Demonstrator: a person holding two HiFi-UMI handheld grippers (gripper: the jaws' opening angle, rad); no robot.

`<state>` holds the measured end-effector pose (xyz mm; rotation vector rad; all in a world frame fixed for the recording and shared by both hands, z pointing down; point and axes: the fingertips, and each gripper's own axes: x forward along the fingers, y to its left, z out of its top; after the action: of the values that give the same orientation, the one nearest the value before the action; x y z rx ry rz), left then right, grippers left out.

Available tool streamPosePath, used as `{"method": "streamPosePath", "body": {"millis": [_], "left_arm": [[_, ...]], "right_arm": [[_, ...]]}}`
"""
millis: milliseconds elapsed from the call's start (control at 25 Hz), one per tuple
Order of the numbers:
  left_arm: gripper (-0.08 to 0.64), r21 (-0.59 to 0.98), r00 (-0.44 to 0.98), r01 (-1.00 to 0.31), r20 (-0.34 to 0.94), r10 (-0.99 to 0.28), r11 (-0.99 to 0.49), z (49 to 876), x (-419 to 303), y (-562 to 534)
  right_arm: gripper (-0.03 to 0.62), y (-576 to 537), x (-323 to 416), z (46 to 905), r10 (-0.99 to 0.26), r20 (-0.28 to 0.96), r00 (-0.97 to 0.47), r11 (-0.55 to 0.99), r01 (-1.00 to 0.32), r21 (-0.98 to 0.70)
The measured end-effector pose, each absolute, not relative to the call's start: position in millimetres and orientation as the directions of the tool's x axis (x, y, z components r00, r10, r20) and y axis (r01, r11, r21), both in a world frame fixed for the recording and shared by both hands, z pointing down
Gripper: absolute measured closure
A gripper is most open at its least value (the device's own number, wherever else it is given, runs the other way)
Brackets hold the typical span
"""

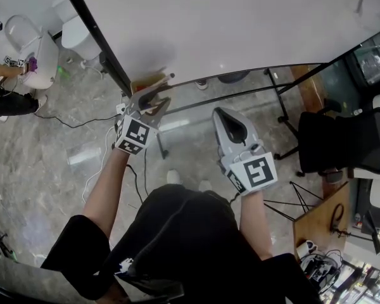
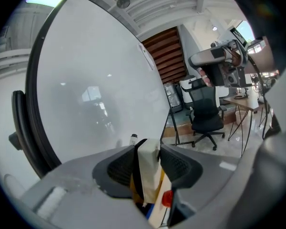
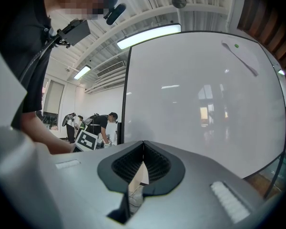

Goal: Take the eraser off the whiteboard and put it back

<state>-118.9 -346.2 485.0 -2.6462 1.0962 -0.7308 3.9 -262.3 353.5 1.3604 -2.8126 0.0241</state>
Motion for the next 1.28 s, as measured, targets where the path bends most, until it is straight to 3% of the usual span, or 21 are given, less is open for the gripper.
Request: {"method": "streamPosePath", "body": {"millis": [680,1160,1280], "left_arm": [[0.337,-0.346,0.601,-0.623,0.363,-0.712,-0.702,482,-119,-343],[0.339,-0.357,0.576,-0.66,0.326,-0.75,-0.662,466,-119,-327],[0.373,-0.364,0.569,-0.675,0.298,-0.766,-0.642,454,-116,-318]], "right_arm": [[0.583,-260,4,354,-0.775,0.031,-0.632,0.632,-0.775,-0.003],[0.583,-248,6,354,-0.751,0.007,-0.66,0.66,-0.751,-0.006],[0.583,-244,6,354,-0.736,0.001,-0.677,0.677,-0.736,-0.008]]}}
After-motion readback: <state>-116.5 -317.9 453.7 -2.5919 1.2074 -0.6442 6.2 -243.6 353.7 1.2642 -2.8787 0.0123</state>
